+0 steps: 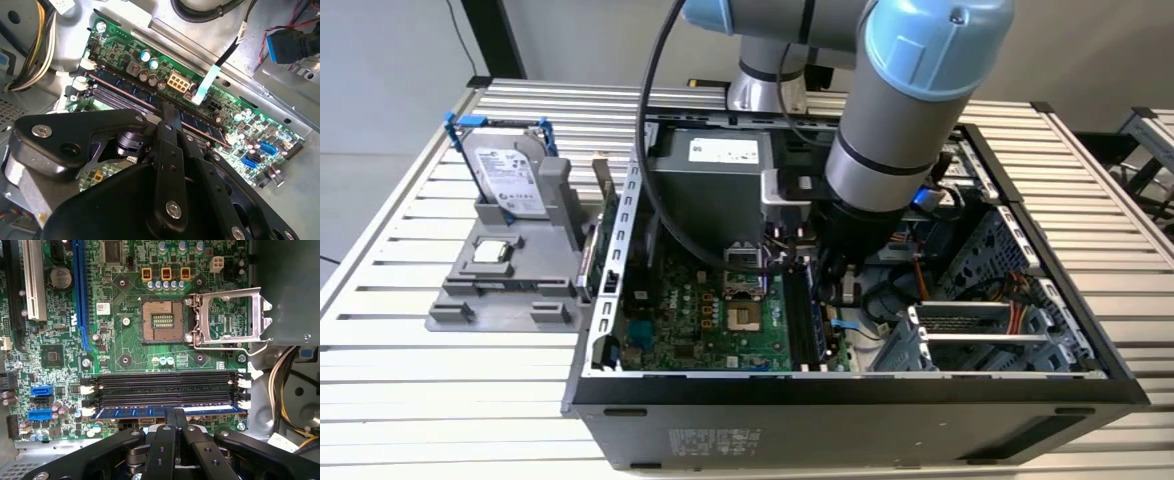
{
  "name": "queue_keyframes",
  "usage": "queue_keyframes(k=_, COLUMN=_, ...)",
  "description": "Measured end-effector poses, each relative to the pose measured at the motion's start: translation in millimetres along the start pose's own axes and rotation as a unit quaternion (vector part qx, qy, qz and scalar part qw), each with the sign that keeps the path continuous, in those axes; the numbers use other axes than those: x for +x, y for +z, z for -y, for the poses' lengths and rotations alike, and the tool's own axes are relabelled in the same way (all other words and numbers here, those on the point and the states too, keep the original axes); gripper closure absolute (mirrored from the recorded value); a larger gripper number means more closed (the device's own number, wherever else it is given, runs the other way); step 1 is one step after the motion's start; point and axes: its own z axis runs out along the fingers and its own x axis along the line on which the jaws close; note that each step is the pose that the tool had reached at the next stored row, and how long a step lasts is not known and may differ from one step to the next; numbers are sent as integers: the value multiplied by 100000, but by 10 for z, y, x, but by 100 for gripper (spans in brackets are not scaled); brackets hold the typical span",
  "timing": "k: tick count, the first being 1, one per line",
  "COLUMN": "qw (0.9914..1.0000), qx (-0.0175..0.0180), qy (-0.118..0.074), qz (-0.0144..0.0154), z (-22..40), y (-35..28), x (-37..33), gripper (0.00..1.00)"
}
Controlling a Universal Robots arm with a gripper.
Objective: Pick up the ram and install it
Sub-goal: 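Press down the ram until it locks into place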
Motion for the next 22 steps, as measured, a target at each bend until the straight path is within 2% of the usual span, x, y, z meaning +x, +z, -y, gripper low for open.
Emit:
queue_keyframes(k=6, qw=100000, qx=-20, qy=0, qz=-85, z=1, y=103, x=6, gripper=100)
queue_keyframes(k=8, qw=100000, qx=-29, qy=6, qz=-105, z=2, y=87, x=2, gripper=100)
queue_keyframes(k=9, qw=100000, qx=-21, qy=8, qz=108, z=1, y=59, x=-2, gripper=100)
queue_keyframes(k=11, qw=100000, qx=-47, qy=11, qz=3, z=-1, y=-40, x=-3, gripper=100)
queue_keyframes(k=22, qw=100000, qx=-47, qy=5, qz=-3, z=-8, y=-540, x=-21, gripper=100)
